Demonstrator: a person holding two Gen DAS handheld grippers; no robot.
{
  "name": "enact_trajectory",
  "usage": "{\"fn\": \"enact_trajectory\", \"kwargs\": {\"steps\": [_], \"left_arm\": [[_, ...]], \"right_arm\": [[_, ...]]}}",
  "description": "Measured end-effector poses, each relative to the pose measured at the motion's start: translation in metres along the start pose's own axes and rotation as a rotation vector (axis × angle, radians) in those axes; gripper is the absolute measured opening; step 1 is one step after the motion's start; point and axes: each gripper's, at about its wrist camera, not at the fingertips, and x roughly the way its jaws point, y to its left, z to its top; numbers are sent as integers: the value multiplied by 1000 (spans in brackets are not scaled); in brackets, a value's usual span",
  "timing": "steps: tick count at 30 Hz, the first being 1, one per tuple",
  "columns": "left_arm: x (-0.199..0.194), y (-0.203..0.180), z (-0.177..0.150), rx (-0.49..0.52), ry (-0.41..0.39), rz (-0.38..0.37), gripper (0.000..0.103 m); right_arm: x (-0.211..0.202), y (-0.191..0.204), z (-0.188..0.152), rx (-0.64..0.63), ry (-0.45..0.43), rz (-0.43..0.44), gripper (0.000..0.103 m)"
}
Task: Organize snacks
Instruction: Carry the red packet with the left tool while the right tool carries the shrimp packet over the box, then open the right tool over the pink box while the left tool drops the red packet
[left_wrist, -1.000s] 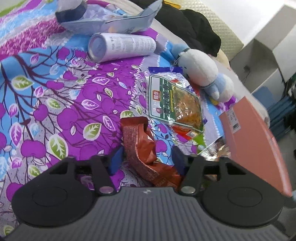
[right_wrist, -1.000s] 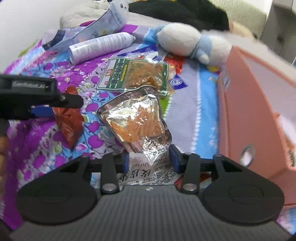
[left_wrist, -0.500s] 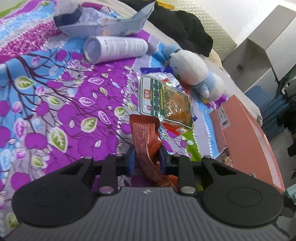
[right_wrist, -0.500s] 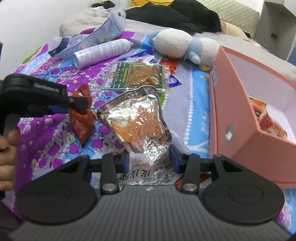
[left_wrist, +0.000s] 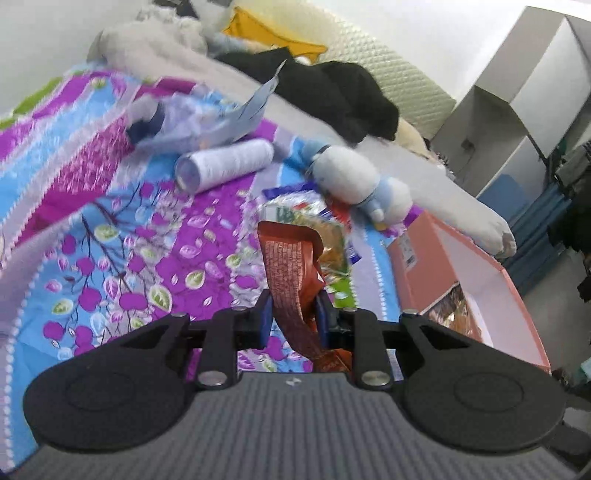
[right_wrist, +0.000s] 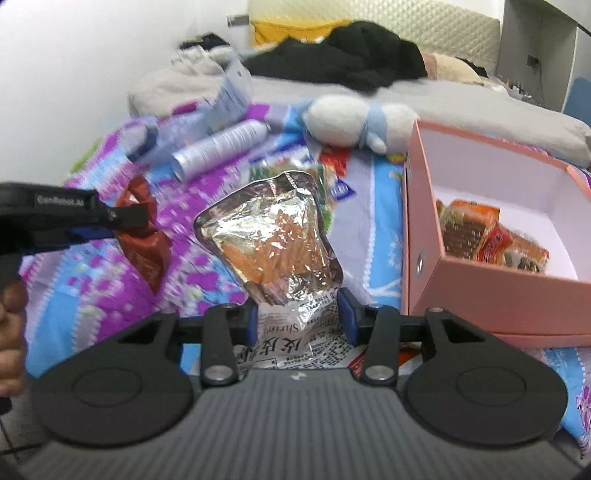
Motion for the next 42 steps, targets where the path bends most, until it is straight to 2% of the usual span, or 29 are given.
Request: {"fn": "enact_trajectory", "kwargs": {"steps": [9, 13, 21, 26, 32, 35, 39, 42], "left_arm": [[-22, -62, -4, 54, -4, -68, 27], [-22, -98, -11, 115, 30, -141, 27], [-7, -167, -34, 217, 111, -250, 27], [8, -200, -41, 258, 165, -276, 27], [36, -234, -33, 291, 192, -306, 27], [47, -252, -20, 308, 180, -321, 27], [70, -275, -4, 331, 149, -300, 27], [95, -286, 10, 323, 152, -271, 27]], "right_arm": [[-33, -32, 8, 42, -71, -28, 45], [-59, -62, -6, 117, -72, -62, 45], [-88, -109, -20, 179, -111, -163, 45], [-86, -126, -21, 169, -116, -137, 45], [-78, -148, -16, 193, -168, -165, 45], [-72, -163, -5, 202, -212, -169, 45], [-61, -178, 19, 161, -261, -178, 45], [-43, -194, 40, 147, -265, -167, 45]]}}
